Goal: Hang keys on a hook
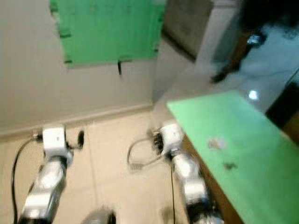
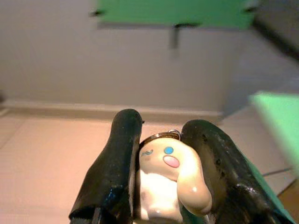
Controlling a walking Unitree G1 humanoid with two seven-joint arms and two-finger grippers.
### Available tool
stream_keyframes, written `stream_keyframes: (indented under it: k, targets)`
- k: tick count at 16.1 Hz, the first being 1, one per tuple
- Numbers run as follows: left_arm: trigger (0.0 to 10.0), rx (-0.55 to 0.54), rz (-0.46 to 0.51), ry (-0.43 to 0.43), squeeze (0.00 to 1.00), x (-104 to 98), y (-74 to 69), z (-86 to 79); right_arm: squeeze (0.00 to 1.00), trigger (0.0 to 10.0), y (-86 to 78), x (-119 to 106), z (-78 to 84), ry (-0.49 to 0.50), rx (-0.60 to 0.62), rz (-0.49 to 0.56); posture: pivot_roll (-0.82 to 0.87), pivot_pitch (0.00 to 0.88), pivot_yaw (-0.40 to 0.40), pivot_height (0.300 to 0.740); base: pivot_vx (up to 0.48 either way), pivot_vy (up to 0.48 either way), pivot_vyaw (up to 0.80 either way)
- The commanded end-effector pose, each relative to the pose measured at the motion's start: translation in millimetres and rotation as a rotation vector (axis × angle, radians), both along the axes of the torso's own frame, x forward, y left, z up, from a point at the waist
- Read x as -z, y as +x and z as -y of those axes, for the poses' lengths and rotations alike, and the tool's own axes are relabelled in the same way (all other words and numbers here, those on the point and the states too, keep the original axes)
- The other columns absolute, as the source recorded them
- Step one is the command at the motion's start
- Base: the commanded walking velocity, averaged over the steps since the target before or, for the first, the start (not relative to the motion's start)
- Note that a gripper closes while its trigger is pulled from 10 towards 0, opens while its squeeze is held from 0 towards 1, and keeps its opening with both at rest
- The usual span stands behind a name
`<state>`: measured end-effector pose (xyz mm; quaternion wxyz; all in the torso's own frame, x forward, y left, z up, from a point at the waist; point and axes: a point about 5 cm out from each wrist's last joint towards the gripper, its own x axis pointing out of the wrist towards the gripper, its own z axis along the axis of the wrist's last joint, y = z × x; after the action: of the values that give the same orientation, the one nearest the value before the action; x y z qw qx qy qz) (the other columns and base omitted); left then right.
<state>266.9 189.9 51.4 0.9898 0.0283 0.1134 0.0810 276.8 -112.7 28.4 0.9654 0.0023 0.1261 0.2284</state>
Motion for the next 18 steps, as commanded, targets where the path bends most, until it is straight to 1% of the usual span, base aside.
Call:
stream_keyframes:
  k: [1,2,3,4,5,6,7,8,9,12,15,17,18]
  targets:
    - [10.0,0.045,0.057,0.018,0.00,-13.0,10.9,6.8,0.00,10.0,1.6,-3.9,-3.9,-0.017,-0.058,0.011,0.03,0.000,-0.038,0.740,0.000,0.000,0.00]
    - [10.0,0.052,0.059,-0.027,0.00,-14.8,12.8,7.0,0.00,10.0,-13.6,7.2,-10.2,-0.061,-0.142,-0.023,0.02,0.000,-0.032,0.740,0.000,0.000,0.00]
    - [10.0,0.069,0.074,-0.020,0.00,-18.9,13.6,9.1,0.00,10.0,-30.4,16.7,-9.4,-0.053,-0.193,-0.069,0.01,0.000,-0.013,0.740,0.469,0.000,0.00]
    - [10.0,0.077,0.079,-0.019,0.00,-20.3,13.1,11.2,0.00,10.0,-35.9,18.9,-7.3,-0.051,-0.207,-0.080,0.00,0.000,-0.005,0.740,0.469,0.000,0.00]
    - [10.0,0.112,0.060,-0.029,0.00,-18.2,13.2,12.3,0.00,10.0,-59.4,35.7,8.3,-0.063,-0.161,-0.153,-0.02,0.000,0.024,0.740,0.480,0.000,0.00]
    - [10.0,0.120,0.051,-0.036,0.00,-15.9,14.3,13.3,0.00,10.0,-65.8,40.1,16.4,-0.064,-0.101,-0.169,-0.05,0.000,0.035,0.740,0.472,0.000,0.00]
    - [10.0,0.132,0.047,-0.049,0.00,-14.5,16.3,17.2,0.00,10.0,-65.7,38.7,23.5,-0.045,-0.023,-0.165,-0.06,0.000,0.038,0.740,0.472,0.000,0.00]
    - [10.0,0.136,0.046,-0.051,0.00,-14.2,16.8,18.4,0.00,10.0,-65.4,38.3,25.3,-0.039,-0.003,-0.164,-0.06,0.000,0.038,0.740,0.472,0.000,0.00]
    - [10.0,0.147,0.045,-0.068,0.00,-13.0,19.4,23.8,0.00,10.0,-63.8,36.0,30.2,-0.051,0.026,-0.153,-0.09,0.000,0.040,0.740,0.472,0.000,0.00]
    - [10.0,0.132,0.053,-0.086,0.00,-14.2,24.4,24.1,0.00,10.0,-60.1,31.1,30.0,-0.066,0.004,-0.143,-0.08,0.000,0.025,0.740,0.471,0.000,0.00]
    - [10.0,0.120,0.061,-0.098,0.00,-14.4,24.2,23.1,0.00,10.0,-54.7,28.7,29.1,-0.073,-0.006,-0.138,-0.07,0.000,0.013,0.740,0.467,0.000,0.00]
    - [10.0,0.091,0.062,-0.105,0.00,-11.9,22.4,18.3,0.00,10.0,-40.9,20.2,33.7,-0.036,0.076,-0.106,-0.05,0.000,-0.007,0.740,0.461,0.000,0.00]
    - [10.0,0.087,0.065,-0.102,0.00,-12.4,22.7,16.8,0.00,10.0,-34.8,16.5,35.5,-0.032,0.089,-0.098,-0.05,0.000,-0.008,0.740,0.461,0.000,0.00]
